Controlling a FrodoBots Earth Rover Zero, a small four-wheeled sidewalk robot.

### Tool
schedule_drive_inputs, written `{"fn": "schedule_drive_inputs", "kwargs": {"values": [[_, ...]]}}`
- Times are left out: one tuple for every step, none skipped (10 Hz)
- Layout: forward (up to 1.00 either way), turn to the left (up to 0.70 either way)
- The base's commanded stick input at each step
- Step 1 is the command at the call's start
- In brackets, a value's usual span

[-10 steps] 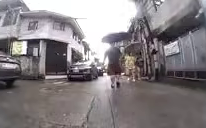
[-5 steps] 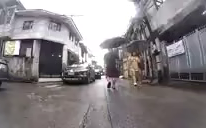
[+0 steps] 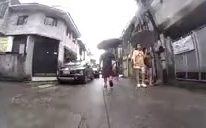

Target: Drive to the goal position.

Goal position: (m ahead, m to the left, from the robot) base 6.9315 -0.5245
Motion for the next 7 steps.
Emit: {"fn": "schedule_drive_inputs", "kwargs": {"values": [[0.99, 0.00], [0.99, 0.00], [0.99, 0.00], [0.99, 0.00], [0.99, 0.00], [0.99, 0.00], [0.99, 0.00]]}}
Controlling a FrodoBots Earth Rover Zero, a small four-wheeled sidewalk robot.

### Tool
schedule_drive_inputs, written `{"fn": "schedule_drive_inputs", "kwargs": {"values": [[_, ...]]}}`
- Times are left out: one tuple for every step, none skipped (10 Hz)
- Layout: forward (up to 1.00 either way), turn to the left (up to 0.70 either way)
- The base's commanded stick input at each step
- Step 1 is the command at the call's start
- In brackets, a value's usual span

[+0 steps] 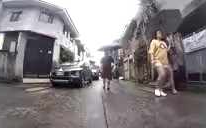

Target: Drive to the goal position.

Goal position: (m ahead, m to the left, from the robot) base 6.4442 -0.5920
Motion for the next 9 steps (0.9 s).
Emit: {"fn": "schedule_drive_inputs", "kwargs": {"values": [[0.99, 0.00], [0.99, 0.00], [0.99, 0.00], [0.99, 0.00], [0.99, 0.00], [0.99, 0.00], [0.99, 0.00], [0.99, -0.39], [0.99, -0.39]]}}
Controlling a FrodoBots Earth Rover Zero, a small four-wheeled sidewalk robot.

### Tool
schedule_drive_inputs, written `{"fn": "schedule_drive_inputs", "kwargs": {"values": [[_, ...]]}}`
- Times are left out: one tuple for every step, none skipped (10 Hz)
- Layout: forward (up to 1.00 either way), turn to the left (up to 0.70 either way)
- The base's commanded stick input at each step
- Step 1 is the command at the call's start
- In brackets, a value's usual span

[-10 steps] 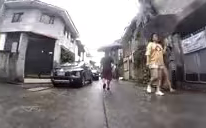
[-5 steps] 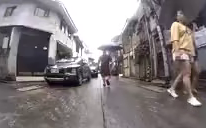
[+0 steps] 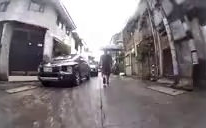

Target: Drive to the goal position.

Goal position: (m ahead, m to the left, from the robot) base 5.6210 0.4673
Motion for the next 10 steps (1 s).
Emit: {"fn": "schedule_drive_inputs", "kwargs": {"values": [[0.99, -0.06], [0.99, 0.00], [0.99, 0.00], [0.99, 0.00], [0.99, 0.00], [0.99, 0.00], [0.99, 0.00], [0.99, 0.00], [0.99, 0.03], [0.99, 0.36]]}}
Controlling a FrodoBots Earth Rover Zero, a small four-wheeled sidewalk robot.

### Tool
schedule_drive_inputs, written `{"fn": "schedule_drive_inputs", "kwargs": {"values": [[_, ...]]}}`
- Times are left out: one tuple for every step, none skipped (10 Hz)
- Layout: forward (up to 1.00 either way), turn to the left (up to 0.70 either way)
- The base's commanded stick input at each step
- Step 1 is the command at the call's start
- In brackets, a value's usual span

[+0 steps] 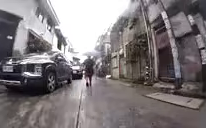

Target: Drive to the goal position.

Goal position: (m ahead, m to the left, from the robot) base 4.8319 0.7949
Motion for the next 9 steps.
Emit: {"fn": "schedule_drive_inputs", "kwargs": {"values": [[0.99, 0.33], [0.99, 0.00], [0.99, 0.00], [0.99, 0.00], [0.99, 0.00], [0.99, 0.00], [0.99, 0.03], [0.99, 0.33], [0.99, 0.01]]}}
